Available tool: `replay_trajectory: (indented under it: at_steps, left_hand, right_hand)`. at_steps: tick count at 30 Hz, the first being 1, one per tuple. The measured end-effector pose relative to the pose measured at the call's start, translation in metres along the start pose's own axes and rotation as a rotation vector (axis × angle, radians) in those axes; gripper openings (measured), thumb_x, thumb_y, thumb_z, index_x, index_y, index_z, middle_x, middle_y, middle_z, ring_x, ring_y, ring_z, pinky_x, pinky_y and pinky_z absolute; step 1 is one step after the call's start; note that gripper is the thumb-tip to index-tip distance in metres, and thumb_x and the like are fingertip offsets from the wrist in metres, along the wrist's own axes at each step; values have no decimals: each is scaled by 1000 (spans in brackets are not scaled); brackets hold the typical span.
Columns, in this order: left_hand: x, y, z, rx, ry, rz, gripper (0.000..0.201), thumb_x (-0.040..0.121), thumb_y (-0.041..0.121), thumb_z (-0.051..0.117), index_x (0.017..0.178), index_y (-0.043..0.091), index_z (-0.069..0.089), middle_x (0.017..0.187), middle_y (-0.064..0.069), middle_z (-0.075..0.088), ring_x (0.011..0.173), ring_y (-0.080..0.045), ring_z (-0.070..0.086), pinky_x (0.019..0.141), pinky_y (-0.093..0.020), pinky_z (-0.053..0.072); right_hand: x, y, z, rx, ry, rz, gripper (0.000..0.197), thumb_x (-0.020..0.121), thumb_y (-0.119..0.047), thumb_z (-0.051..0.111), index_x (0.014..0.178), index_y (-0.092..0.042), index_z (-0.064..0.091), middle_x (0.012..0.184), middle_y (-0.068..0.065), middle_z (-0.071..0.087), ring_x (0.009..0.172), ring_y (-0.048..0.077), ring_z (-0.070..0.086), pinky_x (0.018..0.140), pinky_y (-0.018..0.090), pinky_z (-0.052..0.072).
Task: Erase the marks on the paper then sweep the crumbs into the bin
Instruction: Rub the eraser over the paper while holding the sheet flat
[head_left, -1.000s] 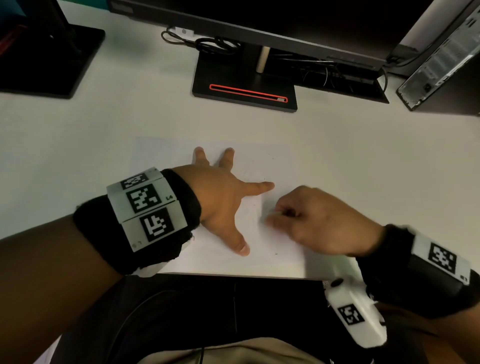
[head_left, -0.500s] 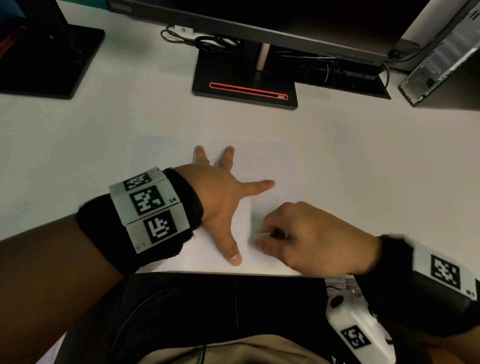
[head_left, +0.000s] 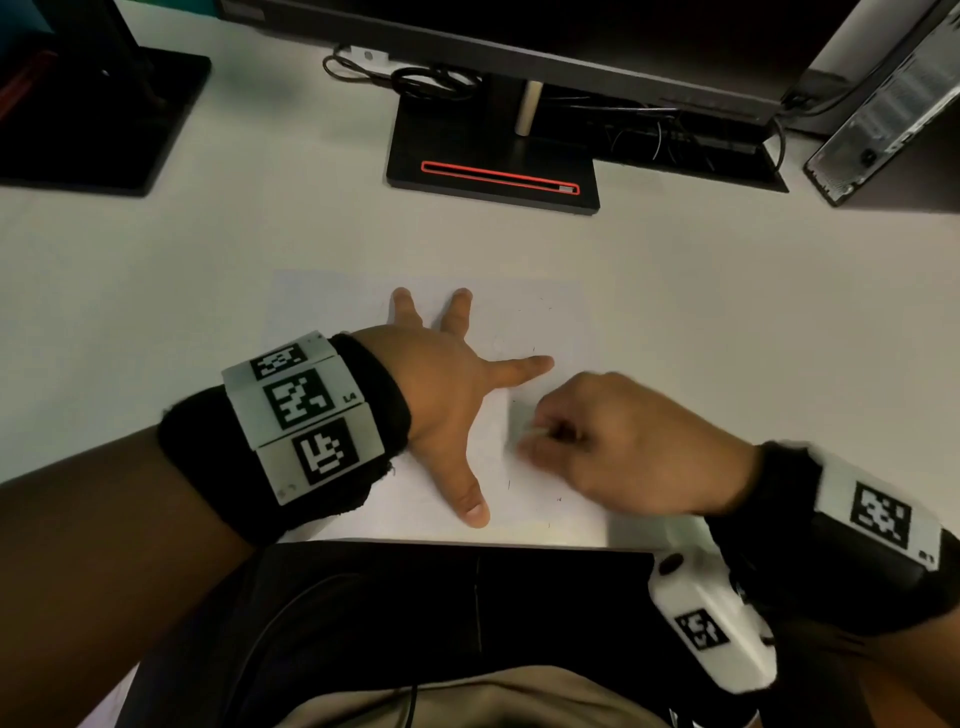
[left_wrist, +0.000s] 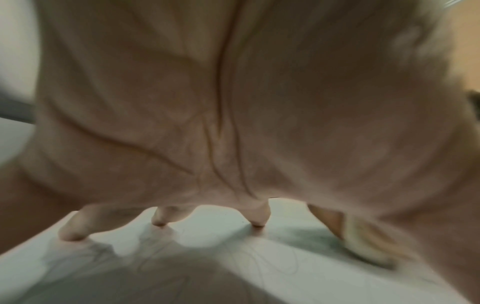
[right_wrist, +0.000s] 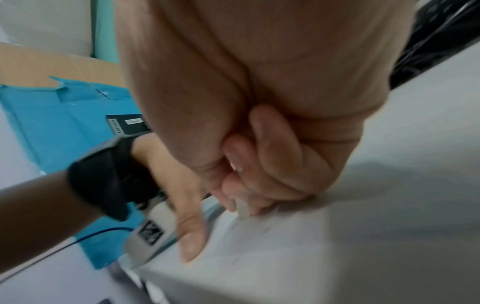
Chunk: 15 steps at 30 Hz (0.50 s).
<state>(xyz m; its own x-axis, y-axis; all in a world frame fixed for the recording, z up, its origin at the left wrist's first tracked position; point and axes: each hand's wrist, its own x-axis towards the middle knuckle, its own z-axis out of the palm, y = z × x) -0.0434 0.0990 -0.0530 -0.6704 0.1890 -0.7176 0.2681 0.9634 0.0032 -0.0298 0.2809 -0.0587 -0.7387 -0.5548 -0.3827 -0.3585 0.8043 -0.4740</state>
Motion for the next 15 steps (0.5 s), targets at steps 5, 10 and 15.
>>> replay_trajectory:
  at_steps: [5, 10, 15]
  left_hand:
    - [1, 0, 0, 10, 8, 1, 140, 47, 81, 79, 130, 71, -33, 155, -12, -44, 139, -61, -27, 114, -68, 22]
    - [0, 1, 0, 15, 3, 0, 140, 47, 81, 79, 131, 71, -33, 154, -12, -44, 139, -62, -26, 114, -67, 24]
    - [0, 1, -1, 14, 2, -5, 139, 49, 81, 78, 132, 69, -33, 154, -14, -44, 139, -62, -26, 114, -66, 20]
  right_hand:
    - [6, 6, -5, 4, 22, 48, 41, 98, -31, 60, 68, -3, 58, 55, 5, 51, 47, 10, 41, 49, 22, 36]
    - [-1, -5, 5, 9, -49, -21, 38, 98, -28, 60, 69, -3, 60, 57, 8, 57, 48, 11, 44, 50, 21, 38]
    - [11, 6, -5, 29, 60, 39, 41, 98, -28, 60, 69, 0, 59, 52, 1, 49, 45, 10, 40, 46, 19, 34]
